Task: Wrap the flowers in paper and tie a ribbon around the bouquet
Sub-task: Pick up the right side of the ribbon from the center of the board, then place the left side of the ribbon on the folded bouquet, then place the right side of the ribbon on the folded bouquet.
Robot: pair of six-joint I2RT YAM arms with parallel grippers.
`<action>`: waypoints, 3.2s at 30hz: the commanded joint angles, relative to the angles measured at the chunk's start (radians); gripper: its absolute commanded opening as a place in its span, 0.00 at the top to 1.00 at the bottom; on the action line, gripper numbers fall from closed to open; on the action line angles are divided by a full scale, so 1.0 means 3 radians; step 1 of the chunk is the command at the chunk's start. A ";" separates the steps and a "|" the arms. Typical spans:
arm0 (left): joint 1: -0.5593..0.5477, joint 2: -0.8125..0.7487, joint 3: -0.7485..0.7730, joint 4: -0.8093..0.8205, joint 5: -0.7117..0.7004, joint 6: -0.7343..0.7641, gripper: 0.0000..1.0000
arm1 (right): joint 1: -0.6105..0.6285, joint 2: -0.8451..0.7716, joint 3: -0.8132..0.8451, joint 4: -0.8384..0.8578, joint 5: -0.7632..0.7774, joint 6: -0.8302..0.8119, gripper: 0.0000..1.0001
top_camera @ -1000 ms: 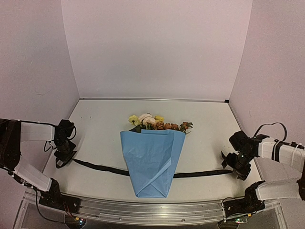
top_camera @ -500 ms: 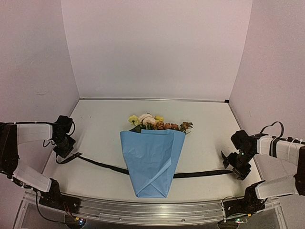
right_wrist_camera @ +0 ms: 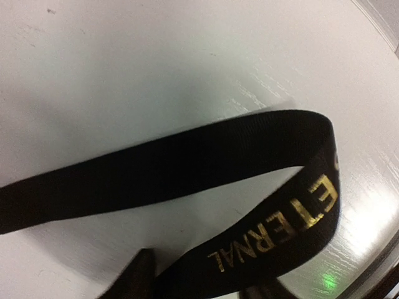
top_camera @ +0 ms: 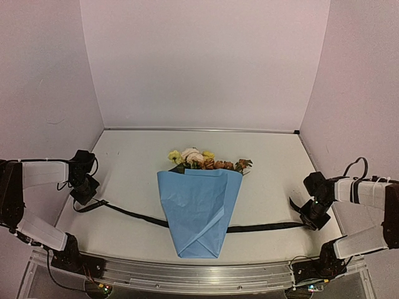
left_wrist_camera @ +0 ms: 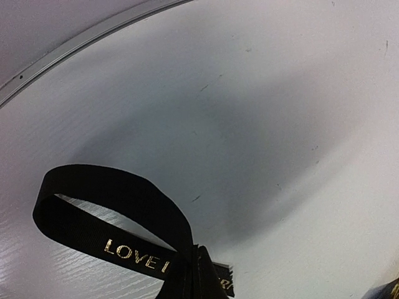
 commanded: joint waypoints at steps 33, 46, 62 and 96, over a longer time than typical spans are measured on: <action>-0.2978 0.1086 0.2207 0.1790 0.0863 0.3395 1.00 | -0.0043 0.0814 0.1506 -0.0066 -0.1225 -0.0594 1.00; -0.3792 0.2727 0.3450 0.1119 0.1021 0.4351 1.00 | -0.0031 0.1521 0.2178 -0.0143 -0.1606 -0.0653 1.00; -0.3624 0.2794 0.3736 0.1335 0.1115 0.4545 1.00 | 0.0224 0.1830 0.3213 -0.0301 -0.1949 -0.0965 1.00; -0.2561 0.0175 0.0552 0.2166 0.1381 0.2257 0.52 | 0.1799 0.1837 0.3614 -0.0243 -0.3162 -0.2151 1.00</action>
